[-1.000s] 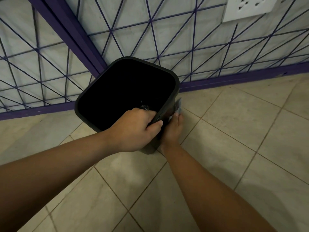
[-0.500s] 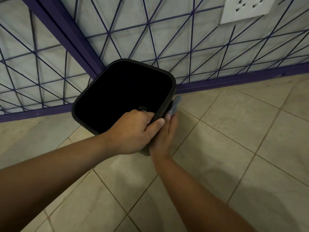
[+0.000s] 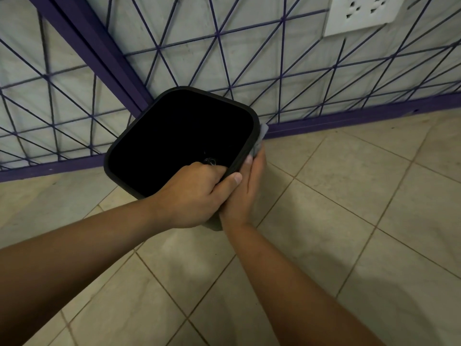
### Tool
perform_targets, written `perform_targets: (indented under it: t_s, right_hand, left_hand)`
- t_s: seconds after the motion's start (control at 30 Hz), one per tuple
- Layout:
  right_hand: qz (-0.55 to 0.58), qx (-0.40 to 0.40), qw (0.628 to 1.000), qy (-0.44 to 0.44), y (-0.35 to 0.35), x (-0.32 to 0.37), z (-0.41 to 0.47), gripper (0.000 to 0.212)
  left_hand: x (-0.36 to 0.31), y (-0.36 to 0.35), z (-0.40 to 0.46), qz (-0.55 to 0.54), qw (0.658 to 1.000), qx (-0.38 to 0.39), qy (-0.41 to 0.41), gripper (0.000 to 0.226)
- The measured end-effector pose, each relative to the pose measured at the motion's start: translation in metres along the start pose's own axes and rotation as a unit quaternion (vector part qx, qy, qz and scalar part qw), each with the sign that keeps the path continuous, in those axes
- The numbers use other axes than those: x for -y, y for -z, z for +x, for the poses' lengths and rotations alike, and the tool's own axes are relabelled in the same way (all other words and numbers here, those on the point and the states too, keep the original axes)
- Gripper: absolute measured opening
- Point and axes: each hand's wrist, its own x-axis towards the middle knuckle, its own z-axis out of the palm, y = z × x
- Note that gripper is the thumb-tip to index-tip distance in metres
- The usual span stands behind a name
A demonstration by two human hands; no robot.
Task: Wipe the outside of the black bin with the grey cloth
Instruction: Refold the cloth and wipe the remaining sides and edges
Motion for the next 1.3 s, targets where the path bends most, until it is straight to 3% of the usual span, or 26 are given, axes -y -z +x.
perform_targets:
  t_s: [0.1,0.2,0.3,0.43,0.57,0.7,0.87,1.0,1.1,1.2,1.3]
  right_hand:
    - [-0.011,0.025,1.0,-0.013,0.009,-0.008,0.022,0.037]
    - [-0.04,0.031,0.995,-0.091,0.022,-0.021,0.041,0.027]
    - [-0.045,0.027,0.982,-0.179,0.035,-0.04,0.053,0.029]
    - [-0.067,0.006,0.973,-0.221,0.043,-0.069,0.034,0.037]
    - [-0.215,-0.041,0.953,-0.211,0.041,-0.082,0.008,0.032]
    - [-0.263,-0.083,0.934,-0.226,0.034,-0.079,-0.026,0.043]
    - [-0.156,-0.073,0.976,-0.131,0.019,-0.043,-0.063,0.078]
    - [-0.09,-0.059,0.992,-0.067,-0.006,-0.003,-0.052,0.067]
    - [-0.108,-0.075,0.99,-0.044,0.006,-0.018,-0.027,0.066]
    - [-0.124,-0.101,0.983,-0.093,0.014,-0.034,-0.009,0.071]
    - [-0.073,-0.05,0.994,-0.07,-0.003,-0.013,-0.045,0.062]
  left_hand:
    - [0.0,-0.001,-0.001,0.008,1.0,-0.009,-0.009,0.036]
    - [0.002,-0.001,-0.002,0.022,1.0,-0.006,-0.012,0.038]
    - [0.002,0.0,-0.001,0.023,1.0,0.002,-0.012,0.038]
    - [0.003,0.0,0.0,0.018,1.0,0.0,-0.004,0.041]
    - [0.004,-0.001,0.001,0.011,1.0,-0.006,-0.006,0.045]
    - [0.006,-0.001,0.001,0.008,1.0,-0.015,-0.007,0.047]
    - [0.007,-0.001,0.001,0.001,1.0,-0.017,-0.013,0.048]
    - [0.006,0.0,0.003,-0.008,1.0,-0.015,-0.019,0.047]
    - [0.005,-0.002,0.006,-0.001,1.0,-0.016,-0.012,0.049]
    - [0.007,-0.003,0.006,-0.003,1.0,-0.015,-0.014,0.046]
    - [0.008,-0.002,0.006,-0.007,1.0,-0.012,-0.018,0.047]
